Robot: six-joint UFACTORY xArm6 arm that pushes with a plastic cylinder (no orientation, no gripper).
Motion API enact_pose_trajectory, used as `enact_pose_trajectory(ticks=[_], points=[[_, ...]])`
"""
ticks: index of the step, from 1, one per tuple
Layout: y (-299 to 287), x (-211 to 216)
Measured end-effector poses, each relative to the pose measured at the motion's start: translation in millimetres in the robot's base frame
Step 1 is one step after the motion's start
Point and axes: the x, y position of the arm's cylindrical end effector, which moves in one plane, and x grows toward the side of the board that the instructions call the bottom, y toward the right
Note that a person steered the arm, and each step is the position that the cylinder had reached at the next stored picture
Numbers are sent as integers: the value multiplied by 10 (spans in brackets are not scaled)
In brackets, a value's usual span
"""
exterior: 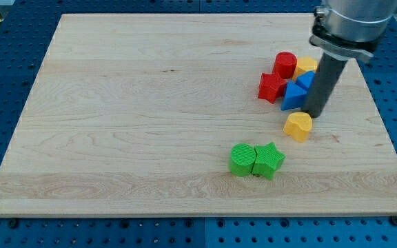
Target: Push the yellow heart closer to green star
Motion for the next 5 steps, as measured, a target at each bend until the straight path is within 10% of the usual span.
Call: enact_pose_trajectory(ticks=[5], points=[[-459, 148]])
